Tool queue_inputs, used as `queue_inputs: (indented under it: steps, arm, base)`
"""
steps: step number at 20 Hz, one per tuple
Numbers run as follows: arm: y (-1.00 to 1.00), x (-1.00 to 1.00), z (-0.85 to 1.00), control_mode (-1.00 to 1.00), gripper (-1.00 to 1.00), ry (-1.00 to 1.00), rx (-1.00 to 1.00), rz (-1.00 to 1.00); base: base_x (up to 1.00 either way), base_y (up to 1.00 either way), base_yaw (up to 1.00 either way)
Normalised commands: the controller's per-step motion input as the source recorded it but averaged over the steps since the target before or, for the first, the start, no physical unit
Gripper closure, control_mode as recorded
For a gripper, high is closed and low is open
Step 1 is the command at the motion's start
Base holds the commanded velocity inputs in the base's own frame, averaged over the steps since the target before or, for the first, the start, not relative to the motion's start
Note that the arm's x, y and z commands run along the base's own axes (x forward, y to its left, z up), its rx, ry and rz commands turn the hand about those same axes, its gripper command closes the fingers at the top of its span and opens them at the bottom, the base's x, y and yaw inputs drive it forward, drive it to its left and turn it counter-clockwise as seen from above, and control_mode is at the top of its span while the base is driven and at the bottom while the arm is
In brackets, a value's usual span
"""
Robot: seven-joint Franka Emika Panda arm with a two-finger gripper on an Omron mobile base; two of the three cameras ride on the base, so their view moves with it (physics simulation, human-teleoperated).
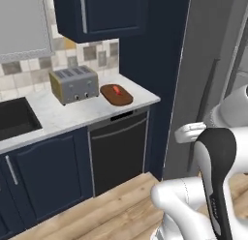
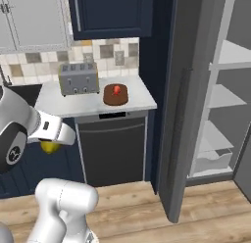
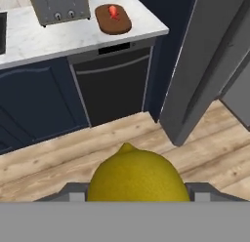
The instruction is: Retrieve a lemon from the fridge and place it on the cutting board with the fish.
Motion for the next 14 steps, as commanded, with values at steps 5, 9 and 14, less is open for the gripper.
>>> queue_inputs:
  steps: [5, 9, 14]
  arm:
    - [0.00, 0.00, 0.00, 1.00, 1.00, 0.00, 0.00, 0.00]
    - [0.00, 0.00, 0.00, 1.00, 1.00, 0.00, 0.00, 0.00]
    - [0.00, 0.00, 0.00, 1.00, 1.00, 0.00, 0.00, 0.00]
  base:
    - [0.41, 0.20, -0.33]
    - [0.36, 0.51, -0.34]
    - [0.40, 0.53, -0.31]
